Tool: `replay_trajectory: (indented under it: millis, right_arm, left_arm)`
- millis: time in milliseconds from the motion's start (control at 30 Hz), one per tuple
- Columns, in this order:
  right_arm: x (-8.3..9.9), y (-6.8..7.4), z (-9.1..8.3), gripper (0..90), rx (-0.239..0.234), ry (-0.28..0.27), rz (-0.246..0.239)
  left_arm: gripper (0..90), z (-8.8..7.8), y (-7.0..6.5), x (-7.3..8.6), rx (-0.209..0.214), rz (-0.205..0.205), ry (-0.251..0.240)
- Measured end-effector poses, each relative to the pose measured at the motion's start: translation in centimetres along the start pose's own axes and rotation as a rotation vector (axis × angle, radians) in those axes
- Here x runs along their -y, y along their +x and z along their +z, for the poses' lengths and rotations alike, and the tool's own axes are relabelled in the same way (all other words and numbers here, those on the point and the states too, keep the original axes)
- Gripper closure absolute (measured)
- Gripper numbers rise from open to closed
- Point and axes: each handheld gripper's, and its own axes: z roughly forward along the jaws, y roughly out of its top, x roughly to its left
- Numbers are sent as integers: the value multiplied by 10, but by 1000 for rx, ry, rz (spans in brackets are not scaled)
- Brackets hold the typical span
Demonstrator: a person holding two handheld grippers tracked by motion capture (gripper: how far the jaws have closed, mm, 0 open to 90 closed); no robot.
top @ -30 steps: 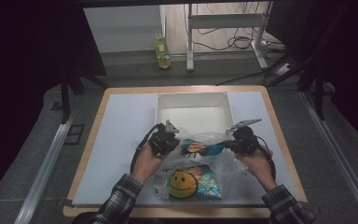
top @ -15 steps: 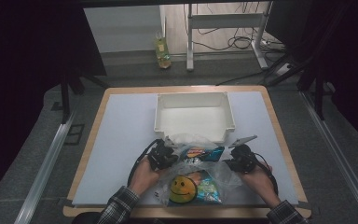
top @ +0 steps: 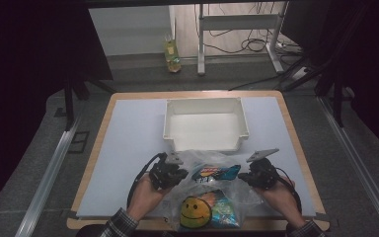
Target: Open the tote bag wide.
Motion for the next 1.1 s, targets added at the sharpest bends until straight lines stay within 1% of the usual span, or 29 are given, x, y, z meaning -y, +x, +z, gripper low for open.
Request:
replay_trajectory:
  millis: [33,67,100,133,167,200,233,267,300,333,400,433,467,500,533,567,600,667,700,800,833,900,933,1000,1033,1067,1100]
  right_arm:
    - [-8,-4,-1,883,9,-14,1]
    - [-11,-7,0,884,13,-15,1]
    - [-14,-10,2,886,15,-15,5]
    - [-16,-13,4,887,18,-17,12]
    - [-18,-16,6,889,21,-15,18]
    - [-18,-16,6,889,21,-15,18]
    - [-19,-20,9,890,26,-11,24]
    - [-19,-26,14,892,25,-9,42]
    - [-19,-26,14,892,25,-9,42]
    - [-18,-32,19,892,25,-1,56]
    - [-17,-33,21,892,23,2,63]
    - [-16,-35,23,893,28,8,67]
    - [-15,-37,25,894,47,22,65]
    - [-15,-37,25,894,47,22,65]
    - [-13,-38,26,894,46,23,69]
    - [-12,-40,25,894,43,20,79]
    - [-11,-41,23,895,65,25,78]
    - [-10,-42,21,895,70,30,76]
    - [-6,-44,17,896,77,35,81]
    - [0,-45,13,896,80,36,87]
    - [5,-46,8,897,81,34,92]
    - [8,-47,6,897,83,34,91]
    - [11,-47,3,897,87,36,91]
    - [18,-47,-2,897,86,29,100]
    - [18,-47,-2,897,86,29,100]
    - [19,-48,-3,896,78,25,99]
    - [20,-47,-3,896,82,28,99]
  left_arm:
    - [851,2,1,-6,2,6,1]
    - [852,7,2,-10,2,12,6]
    - [854,18,5,-17,-29,32,26]
    - [855,25,7,-19,-68,43,41]
    - [857,25,7,-19,-68,43,41]
    - [857,31,10,-20,-106,41,55]
    - [863,37,14,-19,-117,26,62]
    - [875,47,21,-16,-168,29,79]
    - [882,47,21,-16,-168,29,79]
    - [884,52,23,-15,-197,38,93]
    - [887,59,28,-11,-233,36,102]
    - [890,62,29,-10,-245,27,107]
    - [891,63,31,-9,-260,35,117]
    - [891,64,33,-7,-270,39,128]
    - [891,63,34,-5,-278,37,129]
    - [891,62,36,-4,-281,29,125]
    - [891,61,37,-2,-284,21,130]
    - [891,56,40,2,-282,9,138]
    - [892,53,42,6,-280,-2,140]
    - [892,42,48,16,-261,-40,141]
    - [893,39,49,20,-257,-48,144]
    - [892,32,51,28,-248,-70,140]
    - [893,28,52,31,-249,-68,147]
    - [893,24,51,37,-272,-66,152]
    - [893,22,52,39,-274,-68,151]
    - [892,20,53,40,-268,-74,150]
    - [891,18,53,39,-261,-77,144]
